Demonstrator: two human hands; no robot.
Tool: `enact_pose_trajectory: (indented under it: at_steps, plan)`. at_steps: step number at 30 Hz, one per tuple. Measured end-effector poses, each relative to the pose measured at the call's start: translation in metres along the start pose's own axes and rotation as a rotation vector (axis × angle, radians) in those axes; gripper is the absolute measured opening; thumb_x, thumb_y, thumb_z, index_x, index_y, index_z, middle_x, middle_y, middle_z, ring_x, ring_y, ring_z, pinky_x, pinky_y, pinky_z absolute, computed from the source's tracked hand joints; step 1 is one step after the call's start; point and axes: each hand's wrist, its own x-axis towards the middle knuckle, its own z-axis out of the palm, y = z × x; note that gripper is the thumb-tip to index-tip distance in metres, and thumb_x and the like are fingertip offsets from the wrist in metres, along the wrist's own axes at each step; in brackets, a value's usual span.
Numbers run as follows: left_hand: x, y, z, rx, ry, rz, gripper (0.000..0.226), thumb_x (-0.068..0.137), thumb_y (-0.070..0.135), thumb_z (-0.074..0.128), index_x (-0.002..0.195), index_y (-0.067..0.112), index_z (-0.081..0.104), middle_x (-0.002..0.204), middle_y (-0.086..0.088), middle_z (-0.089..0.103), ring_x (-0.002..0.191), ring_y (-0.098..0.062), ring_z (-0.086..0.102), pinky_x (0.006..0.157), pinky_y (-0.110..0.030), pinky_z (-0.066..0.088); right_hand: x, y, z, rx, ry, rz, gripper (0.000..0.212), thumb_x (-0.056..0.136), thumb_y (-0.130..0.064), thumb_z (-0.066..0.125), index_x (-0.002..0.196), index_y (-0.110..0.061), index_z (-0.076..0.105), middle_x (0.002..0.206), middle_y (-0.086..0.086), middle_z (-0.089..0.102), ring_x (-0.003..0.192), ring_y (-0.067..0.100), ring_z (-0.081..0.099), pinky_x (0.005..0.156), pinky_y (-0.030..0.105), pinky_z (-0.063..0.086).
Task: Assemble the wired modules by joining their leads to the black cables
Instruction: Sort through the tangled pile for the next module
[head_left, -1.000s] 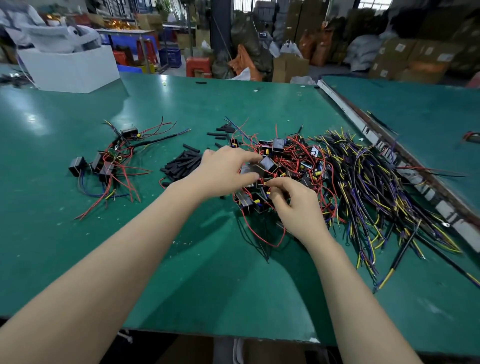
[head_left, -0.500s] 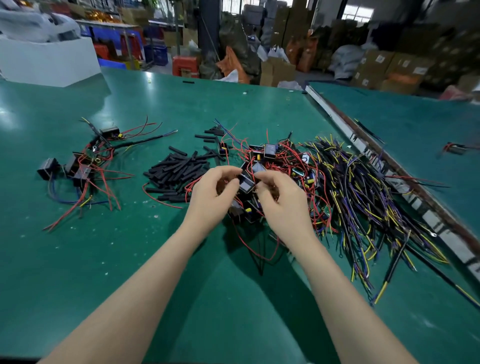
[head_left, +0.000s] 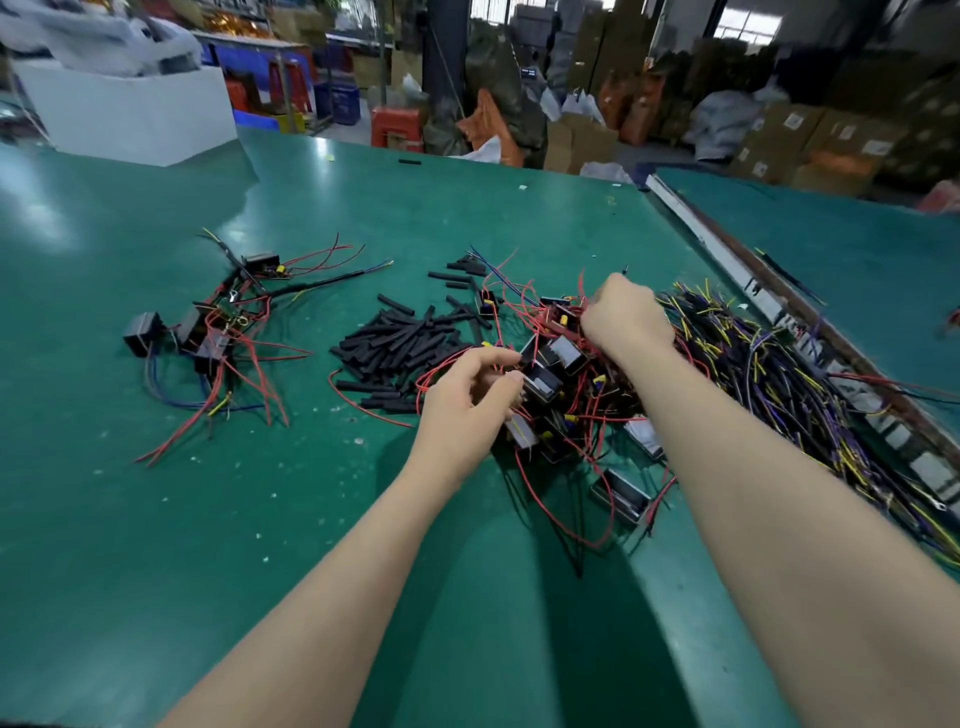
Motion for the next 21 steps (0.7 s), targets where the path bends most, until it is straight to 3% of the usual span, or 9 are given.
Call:
enact_pose_trajectory:
  at_steps: [3, 6, 7, 9, 11, 14, 17, 21]
  plan:
    - [-0.001, 0.003, -0.001, -0.047, 0.015, -0.024, 0.019, 0.091, 0.005, 0.056, 0.092, 0.023, 0.063, 0.069, 0.003, 0.060, 0.058, -0.001, 0.056, 0.058, -0.011, 0.045, 0.010, 0.009, -0.010, 0.086, -0.069, -0.035, 0.032, 0.095, -0.026, 0.048, 0.119, -0.005, 0.054, 0.112, 0.019, 0.066, 0.101, 0.033, 0.065, 0.090, 0.038, 0.051]
    - [-0.002, 0.001, 0.001, -0.016, -0.012, -0.040, 0.018, 0.090, 0.009, 0.057, 0.092, 0.025, 0.065, 0.069, 0.007, 0.061, 0.066, -0.006, 0.058, 0.063, -0.023, 0.050, 0.006, 0.014, -0.007, 0.050, -0.166, -0.109, 0.037, 0.098, -0.042, 0.040, 0.113, -0.010, 0.053, 0.071, 0.006, 0.072, 0.065, 0.019, 0.068, 0.078, 0.030, 0.053]
    - [-0.003, 0.000, 0.001, 0.000, -0.030, -0.043, 0.017, 0.090, 0.010, 0.058, 0.092, 0.026, 0.065, 0.068, 0.010, 0.061, 0.067, -0.009, 0.058, 0.067, -0.030, 0.053, 0.008, 0.015, -0.004, 0.036, -0.155, -0.106, 0.039, 0.097, -0.045, 0.040, 0.111, -0.011, 0.053, 0.066, 0.003, 0.071, 0.062, 0.018, 0.067, 0.078, 0.030, 0.053]
    - [-0.004, -0.002, 0.001, 0.019, -0.056, -0.039, 0.016, 0.090, 0.013, 0.060, 0.090, 0.028, 0.065, 0.065, 0.013, 0.061, 0.067, -0.010, 0.058, 0.076, -0.040, 0.052, 0.010, 0.017, -0.002, -0.012, -0.118, -0.061, 0.042, 0.095, -0.049, 0.044, 0.113, -0.012, 0.051, 0.080, 0.005, 0.073, 0.075, 0.019, 0.069, 0.081, 0.032, 0.051]
    - [-0.003, -0.003, -0.001, 0.038, -0.057, -0.026, 0.014, 0.089, 0.018, 0.061, 0.087, 0.031, 0.066, 0.065, 0.015, 0.063, 0.069, -0.009, 0.059, 0.077, -0.040, 0.052, 0.014, 0.021, -0.002, -0.147, -0.077, -0.022, 0.044, 0.094, -0.048, 0.048, 0.117, -0.012, 0.054, 0.106, 0.010, 0.070, 0.100, 0.026, 0.066, 0.087, 0.036, 0.047]
    - [-0.002, -0.003, -0.004, 0.048, -0.036, -0.021, 0.013, 0.087, 0.022, 0.060, 0.084, 0.033, 0.066, 0.065, 0.015, 0.064, 0.067, -0.007, 0.059, 0.073, -0.031, 0.051, 0.021, 0.029, -0.007, -0.169, -0.047, -0.016, 0.036, 0.094, -0.040, 0.046, 0.104, -0.010, 0.062, 0.109, 0.013, 0.066, 0.103, 0.032, 0.062, 0.085, 0.037, 0.046]
    - [-0.001, -0.002, -0.004, 0.031, -0.029, -0.032, 0.018, 0.091, 0.015, 0.058, 0.084, 0.030, 0.067, 0.062, 0.015, 0.063, 0.063, -0.003, 0.058, 0.068, -0.022, 0.050, 0.025, 0.031, -0.023, 0.130, 0.060, -0.026, 0.040, 0.093, -0.044, 0.042, 0.087, -0.009, 0.060, 0.085, 0.012, 0.062, 0.076, 0.027, 0.058, 0.067, 0.030, 0.044]
    - [-0.002, -0.001, -0.003, -0.046, -0.034, -0.051, 0.017, 0.092, 0.011, 0.056, 0.087, 0.022, 0.068, 0.063, 0.009, 0.062, 0.059, -0.003, 0.057, 0.059, -0.014, 0.046, 0.009, 0.026, -0.052, 0.831, 0.062, -0.051, 0.024, 0.091, -0.035, 0.051, 0.082, -0.014, 0.057, 0.059, 0.000, 0.053, 0.040, 0.014, 0.043, 0.048, 0.022, 0.034]
